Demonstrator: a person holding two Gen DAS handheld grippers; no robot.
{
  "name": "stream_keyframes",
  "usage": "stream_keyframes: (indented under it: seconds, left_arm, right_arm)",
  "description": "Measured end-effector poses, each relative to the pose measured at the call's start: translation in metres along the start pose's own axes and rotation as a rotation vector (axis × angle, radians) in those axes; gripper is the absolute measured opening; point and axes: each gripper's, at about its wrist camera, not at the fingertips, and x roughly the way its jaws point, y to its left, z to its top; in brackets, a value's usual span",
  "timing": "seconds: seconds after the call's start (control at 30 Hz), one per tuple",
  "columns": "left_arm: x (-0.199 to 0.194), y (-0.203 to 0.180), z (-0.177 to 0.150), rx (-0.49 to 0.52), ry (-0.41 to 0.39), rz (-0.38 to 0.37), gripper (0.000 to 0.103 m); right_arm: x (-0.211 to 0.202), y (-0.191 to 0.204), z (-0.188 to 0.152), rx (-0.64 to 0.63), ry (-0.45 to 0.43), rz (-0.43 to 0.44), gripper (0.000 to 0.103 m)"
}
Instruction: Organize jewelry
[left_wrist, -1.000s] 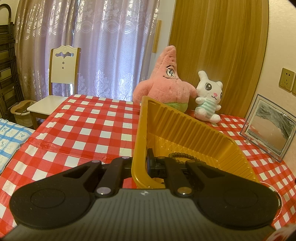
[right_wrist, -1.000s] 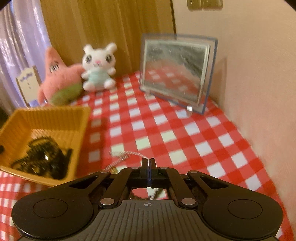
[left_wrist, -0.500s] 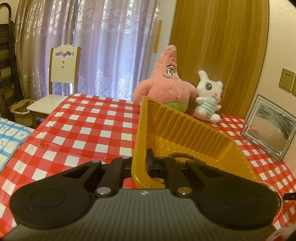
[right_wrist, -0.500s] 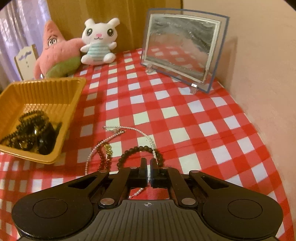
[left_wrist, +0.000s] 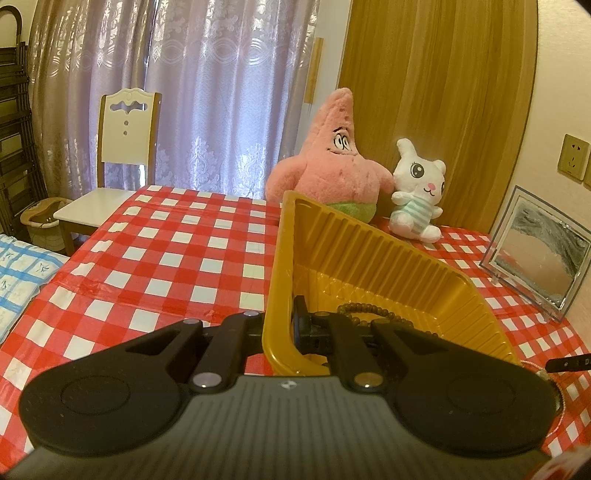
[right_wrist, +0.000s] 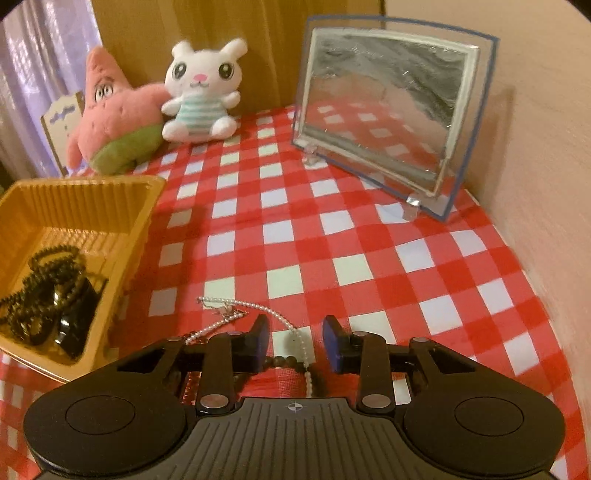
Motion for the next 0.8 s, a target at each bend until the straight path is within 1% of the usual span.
stream_keyframes:
  seconds: [0.03, 0.1, 0.13, 0.17, 0.2, 0.23, 0.37, 0.8]
  left_arm:
    - [0.000, 0.000, 0.000, 0.000, 0.001, 0.001, 0.006]
    - [0.001, 0.000, 0.000, 0.000, 0.001, 0.000, 0.006]
    - [0.001, 0.000, 0.000, 0.000, 0.001, 0.001, 0.006]
    - [0.001, 0.000, 0.000, 0.001, 0.001, 0.001, 0.006]
    - [0.001, 0.000, 0.000, 0.000, 0.001, 0.001, 0.006]
    - [0.001, 0.000, 0.000, -0.001, 0.001, 0.001, 0.006]
    - [0.002, 0.000, 0.000, 0.000, 0.002, 0.001, 0.006]
    - [0.002, 0.000, 0.000, 0.003, 0.001, 0.001, 0.006]
  right_arm:
    - [0.003, 0.001, 0.000, -0.015, 0.017, -0.009, 0.024]
    - [0.008, 0.004, -0.003, -0.042, 0.040, -0.021, 0.016]
    - [0.008, 0.005, -0.005, -0.053, 0.036, -0.028, 0.015]
    - [0.008, 0.006, -0.006, -0.067, 0.034, -0.037, 0.012]
    - [0.009, 0.007, -0.007, -0.079, 0.034, -0.045, 0.006]
    - [0.009, 0.007, -0.007, -0.088, 0.033, -0.052, 0.003]
    - [0.009, 0.005, -0.006, -0.090, 0.032, -0.048, 0.002]
    - [-0.020, 0.013, 0.004, -0.058, -0.062, -0.006, 0.002]
